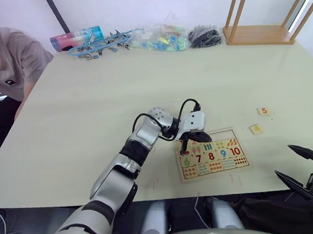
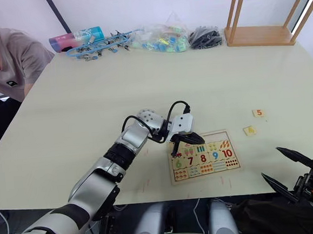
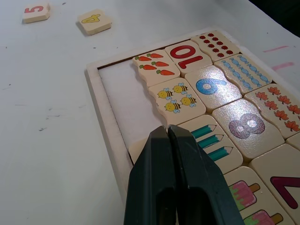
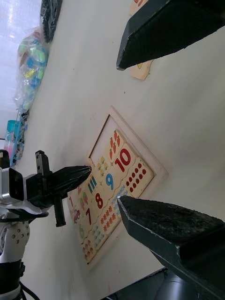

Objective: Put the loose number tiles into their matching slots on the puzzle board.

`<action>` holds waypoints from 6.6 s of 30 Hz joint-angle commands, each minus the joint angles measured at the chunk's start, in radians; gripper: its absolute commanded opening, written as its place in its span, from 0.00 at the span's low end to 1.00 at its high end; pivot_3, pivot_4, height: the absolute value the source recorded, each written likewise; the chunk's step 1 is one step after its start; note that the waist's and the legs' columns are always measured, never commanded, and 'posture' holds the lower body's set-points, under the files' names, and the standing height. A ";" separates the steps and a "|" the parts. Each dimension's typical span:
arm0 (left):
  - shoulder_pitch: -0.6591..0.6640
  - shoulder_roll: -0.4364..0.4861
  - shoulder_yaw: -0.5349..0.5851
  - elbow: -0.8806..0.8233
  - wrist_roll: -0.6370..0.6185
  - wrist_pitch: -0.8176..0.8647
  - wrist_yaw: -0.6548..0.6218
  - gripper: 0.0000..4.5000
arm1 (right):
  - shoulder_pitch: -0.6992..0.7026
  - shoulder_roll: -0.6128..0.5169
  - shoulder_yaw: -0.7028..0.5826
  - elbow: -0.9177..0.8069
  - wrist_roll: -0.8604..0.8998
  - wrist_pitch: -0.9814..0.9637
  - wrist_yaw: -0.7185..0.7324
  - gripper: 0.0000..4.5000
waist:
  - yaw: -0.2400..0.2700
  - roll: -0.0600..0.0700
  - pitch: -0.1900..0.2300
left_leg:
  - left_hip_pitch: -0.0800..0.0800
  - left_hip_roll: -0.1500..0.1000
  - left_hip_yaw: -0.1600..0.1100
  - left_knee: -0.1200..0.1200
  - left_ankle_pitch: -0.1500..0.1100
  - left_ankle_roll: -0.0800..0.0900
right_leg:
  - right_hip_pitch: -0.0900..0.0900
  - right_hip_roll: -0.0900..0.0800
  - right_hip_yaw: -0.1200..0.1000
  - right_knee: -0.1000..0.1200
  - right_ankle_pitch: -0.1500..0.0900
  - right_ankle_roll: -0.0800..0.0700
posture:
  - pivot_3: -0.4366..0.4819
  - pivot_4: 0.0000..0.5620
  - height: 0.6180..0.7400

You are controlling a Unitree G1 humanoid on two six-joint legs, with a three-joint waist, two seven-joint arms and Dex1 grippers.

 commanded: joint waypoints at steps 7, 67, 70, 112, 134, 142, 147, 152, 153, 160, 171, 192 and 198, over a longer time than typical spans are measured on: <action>0.014 -0.003 0.124 -0.126 -0.128 0.124 0.012 0.02 | -0.003 -0.007 -0.011 -0.007 0.014 -0.007 0.000 1.00 | 0.000 0.000 0.000 | 0.000 0.001 0.000 0.000 0.000 0.000 | 0.000 0.000 0.000 0.000 0.000 0.000 | 0.48 0.27 1.00; 0.931 0.469 0.808 -0.632 -0.560 0.156 0.150 0.98 | -0.078 -0.113 -0.055 0.150 -0.061 0.147 -0.215 1.00 | -0.027 0.001 -0.001 | 0.002 0.002 -0.001 -0.008 -0.003 -0.006 | -0.001 -0.019 -0.003 -0.003 -0.002 -0.006 | 0.48 0.27 1.00; 0.927 0.469 0.796 -0.634 -0.552 0.148 0.147 0.98 | -0.080 -0.118 -0.053 0.151 -0.063 0.151 -0.206 1.00 | -0.027 0.001 -0.001 | 0.002 0.002 -0.001 -0.008 -0.003 -0.006 | -0.001 -0.021 -0.007 -0.003 -0.002 -0.006 | 0.48 0.27 1.00; 0.566 0.524 0.576 -0.462 -0.546 0.045 -0.248 0.98 | -0.485 -0.401 0.237 0.279 -0.242 0.309 0.022 1.00 | -0.026 0.001 0.000 | 0.000 0.002 0.000 -0.007 0.003 -0.005 | -0.001 -0.016 -0.019 -0.003 0.000 -0.004 | 0.48 0.27 1.00; 0.553 0.501 0.562 -0.461 -0.558 0.016 -0.259 0.98 | -0.567 -0.327 0.265 0.161 -0.292 0.503 -0.284 1.00 | -0.003 0.000 0.001 | -0.002 0.001 0.000 -0.002 0.003 -0.005 | -0.001 -0.013 -0.021 -0.002 0.001 -0.001 | 0.48 0.27 1.00; 0.545 0.498 0.554 -0.436 -0.557 0.003 -0.279 0.98 | -0.463 -0.246 0.240 0.060 -0.306 0.553 -0.466 1.00 | -0.003 0.000 0.001 | -0.002 0.002 -0.001 -0.002 0.003 -0.005 | -0.001 -0.011 -0.021 -0.001 0.001 -0.001 | 0.48 0.27 1.00; 0.532 0.496 0.551 -0.410 -0.554 -0.012 -0.293 0.98 | -0.416 -0.173 0.228 -0.029 -0.311 0.643 -0.614 1.00 | -0.002 -0.001 0.001 | -0.002 0.002 -0.001 -0.002 0.003 -0.005 | -0.001 -0.010 -0.020 -0.001 0.000 -0.002 | 0.48 0.27 1.00; 0.532 0.492 0.547 -0.408 -0.557 -0.017 -0.294 0.98 | -0.378 -0.128 0.226 -0.091 -0.304 0.702 -0.691 1.00 | -0.002 0.000 0.001 | -0.002 0.002 -0.001 -0.002 0.003 -0.005 | -0.001 -0.010 -0.020 -0.001 0.000 -0.002 | 0.48 0.27 1.00; 0.532 0.492 0.547 -0.408 -0.557 -0.018 -0.293 0.98 | -0.368 -0.124 0.232 -0.106 -0.308 0.711 -0.701 1.00 | -0.002 0.000 0.001 | -0.002 0.002 -0.001 -0.002 0.003 -0.005 | -0.001 -0.010 -0.020 -0.001 0.000 -0.002 | 0.48 0.27 1.00; 0.534 0.492 0.545 -0.405 -0.558 -0.023 -0.296 1.00 | -0.310 -0.054 0.213 -0.199 -0.283 0.783 -0.803 0.78 | 0.000 -0.001 0.001 | -0.002 0.003 -0.001 -0.002 0.003 -0.005 | -0.001 -0.009 -0.020 -0.001 0.000 -0.002 | 0.48 0.27 1.00; 0.505 0.492 0.512 -0.382 -0.577 -0.047 -0.311 1.00 | -0.192 0.060 0.175 -0.375 -0.297 0.776 -0.964 0.34 | 0.001 -0.001 0.001 | -0.002 0.003 -0.001 -0.003 0.002 -0.005 | -0.001 -0.008 -0.020 -0.002 0.000 -0.002 | 0.48 0.27 1.00; 0.404 0.565 0.331 -0.288 -0.680 -0.137 -0.311 1.00 | 0.040 0.346 0.264 -0.747 -0.294 0.977 -1.304 0.34 | 0.002 -0.004 0.000 | -0.003 0.003 -0.014 -0.014 0.006 -0.012 | -0.003 -0.002 -0.028 -0.002 -0.006 -0.012 | 0.48 0.27 1.00; 0.410 0.573 0.323 -0.297 -0.688 -0.141 -0.311 1.00 | 0.043 0.328 0.243 -0.722 -0.290 0.957 -1.279 0.88 | 0.001 -0.005 -0.001 | -0.003 0.003 -0.013 -0.014 0.006 -0.011 | -0.003 -0.002 -0.027 -0.001 -0.006 -0.012 | 0.48 0.27 1.00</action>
